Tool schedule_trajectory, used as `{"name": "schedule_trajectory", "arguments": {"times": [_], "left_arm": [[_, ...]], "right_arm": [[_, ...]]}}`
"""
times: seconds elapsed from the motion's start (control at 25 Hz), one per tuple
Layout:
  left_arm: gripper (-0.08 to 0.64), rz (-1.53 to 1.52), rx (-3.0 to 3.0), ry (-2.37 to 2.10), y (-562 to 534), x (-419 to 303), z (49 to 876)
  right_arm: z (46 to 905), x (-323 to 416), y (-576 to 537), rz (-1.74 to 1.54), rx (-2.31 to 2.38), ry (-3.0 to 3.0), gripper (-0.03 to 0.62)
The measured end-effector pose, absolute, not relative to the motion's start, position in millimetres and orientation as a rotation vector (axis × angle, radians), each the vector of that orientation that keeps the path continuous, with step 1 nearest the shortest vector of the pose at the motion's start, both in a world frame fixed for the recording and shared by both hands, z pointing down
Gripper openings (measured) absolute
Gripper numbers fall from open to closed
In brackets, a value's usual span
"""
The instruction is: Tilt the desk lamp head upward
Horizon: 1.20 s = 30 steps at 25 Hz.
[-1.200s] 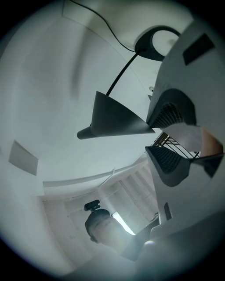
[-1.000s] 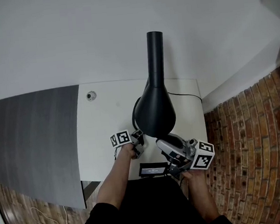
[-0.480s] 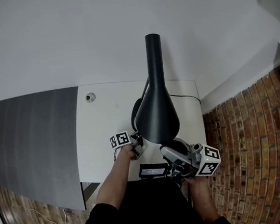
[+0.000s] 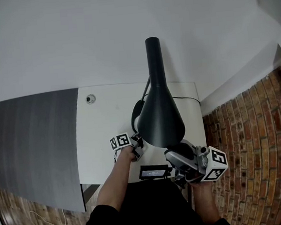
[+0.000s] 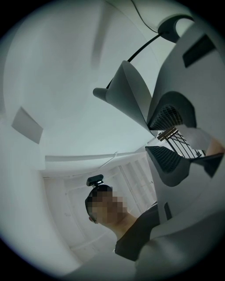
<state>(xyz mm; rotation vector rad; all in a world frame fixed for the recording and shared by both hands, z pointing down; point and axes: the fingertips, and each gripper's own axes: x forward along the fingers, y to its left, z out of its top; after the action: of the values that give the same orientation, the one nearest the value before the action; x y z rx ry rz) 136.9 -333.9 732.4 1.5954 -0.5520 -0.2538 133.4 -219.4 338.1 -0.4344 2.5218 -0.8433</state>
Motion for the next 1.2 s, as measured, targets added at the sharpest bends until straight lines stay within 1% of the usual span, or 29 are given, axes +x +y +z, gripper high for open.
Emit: {"name": "schedule_trajectory", "arguments": {"times": [0.16, 0.56, 0.88, 1.2], "left_arm": [[0.012, -0.255, 1.594, -0.552, -333, 137, 732], [0.012, -0.255, 1.592, -0.548, -333, 138, 732], [0.011, -0.261, 1.595, -0.54, -334, 138, 731], [0.012, -0.26, 1.593, -0.545, -333, 138, 732]], "right_arm": [[326, 133, -218, -0.805, -0.429, 2.532, 0.114], [330, 133, -221, -0.831, -0.424, 2.474, 0.114], [321, 129, -222, -0.783, -0.439, 2.526, 0.114], [280, 130, -225, -0.674, -0.386, 2.51, 0.114]]}}
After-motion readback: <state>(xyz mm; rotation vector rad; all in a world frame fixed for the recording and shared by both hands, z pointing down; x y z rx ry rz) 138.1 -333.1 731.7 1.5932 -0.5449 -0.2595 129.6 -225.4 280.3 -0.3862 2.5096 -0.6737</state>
